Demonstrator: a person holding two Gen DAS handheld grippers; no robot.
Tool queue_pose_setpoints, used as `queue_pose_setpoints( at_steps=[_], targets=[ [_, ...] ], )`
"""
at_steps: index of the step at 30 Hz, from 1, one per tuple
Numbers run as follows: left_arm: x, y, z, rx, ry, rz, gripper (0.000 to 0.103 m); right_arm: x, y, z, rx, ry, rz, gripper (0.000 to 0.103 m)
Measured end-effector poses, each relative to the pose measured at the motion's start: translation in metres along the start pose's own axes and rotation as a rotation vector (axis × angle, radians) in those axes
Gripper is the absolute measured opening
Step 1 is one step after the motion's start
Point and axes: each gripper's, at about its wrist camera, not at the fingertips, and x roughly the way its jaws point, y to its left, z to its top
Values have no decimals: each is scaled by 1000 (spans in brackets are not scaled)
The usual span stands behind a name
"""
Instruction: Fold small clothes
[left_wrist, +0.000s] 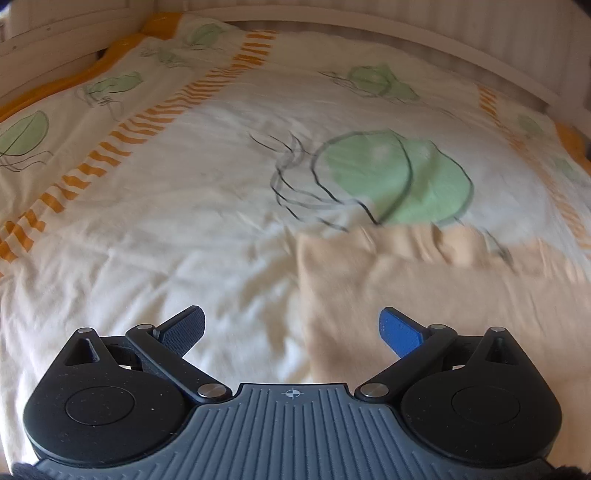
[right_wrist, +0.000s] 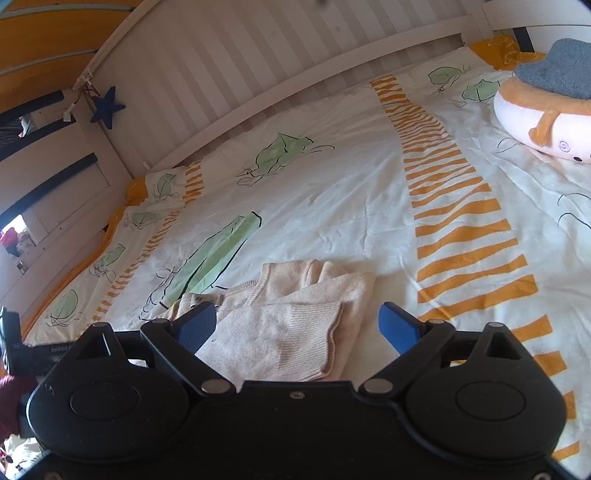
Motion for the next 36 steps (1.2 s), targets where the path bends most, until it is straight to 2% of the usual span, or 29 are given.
queue_pose_setpoints(
  at_steps=[2,4,6,9,12,18,24,29,36],
  targets=[
    [4,-4,-12,38,28,11,102,-1,2,0,1,1,9,96],
    [14,1,-22,63,59,71,102,-2,4,1,-4,5,16,96],
    [21,9,-32,55,75,88,103,-3,6,2,-13,15,22,96],
    [15,23,-37,-23,66,50,103,-8,10,-1,-22,29,22,96],
    [4,22,-38,-15,74,39,102,-17,14,-8,-22,41,15,96],
    [-36,22,-55,-10,57,-43,102,-42,23,-32,-10,84,-4,96],
    [-79,23,-83,-26,50,-131,102,-71,30,-65,17,155,-39,96],
    [-109,26,-112,-70,39,-175,102,-96,39,-95,42,239,-88,97],
    [-130,24,-152,-55,90,-207,102,-120,55,-120,87,342,-120,100]
  ],
)
